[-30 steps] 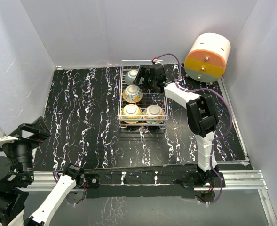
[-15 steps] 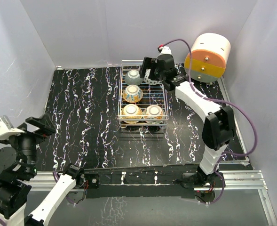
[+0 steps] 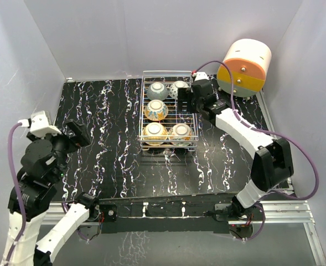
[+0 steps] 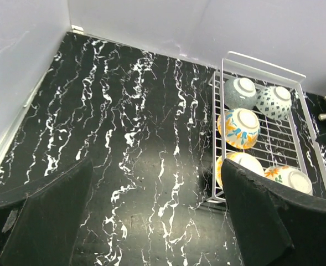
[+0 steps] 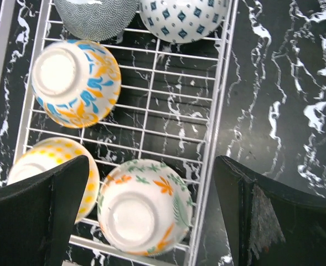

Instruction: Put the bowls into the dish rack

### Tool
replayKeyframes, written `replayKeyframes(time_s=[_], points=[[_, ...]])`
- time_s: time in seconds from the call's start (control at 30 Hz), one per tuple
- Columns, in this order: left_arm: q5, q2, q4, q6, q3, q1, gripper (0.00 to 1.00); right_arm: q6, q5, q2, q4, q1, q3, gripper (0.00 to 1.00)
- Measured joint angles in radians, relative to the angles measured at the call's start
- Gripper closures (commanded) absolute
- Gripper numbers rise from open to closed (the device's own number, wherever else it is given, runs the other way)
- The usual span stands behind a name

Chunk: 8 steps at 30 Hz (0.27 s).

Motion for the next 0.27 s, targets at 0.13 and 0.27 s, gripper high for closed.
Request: replayKeyframes(time_s=[0.13, 0.27], points=[[0.041, 0.035, 0.041, -0.009, -0.041, 0.0, 0.03, -0.026, 0.036, -0.098, -0.029, 0.0, -0.055, 0.01], [0.074, 0.057, 0.08, -0.02, -0.069, 0.0, 0.03, -0.045, 0.074, -0.198, -0.023, 0.0, -0.064, 0.01]])
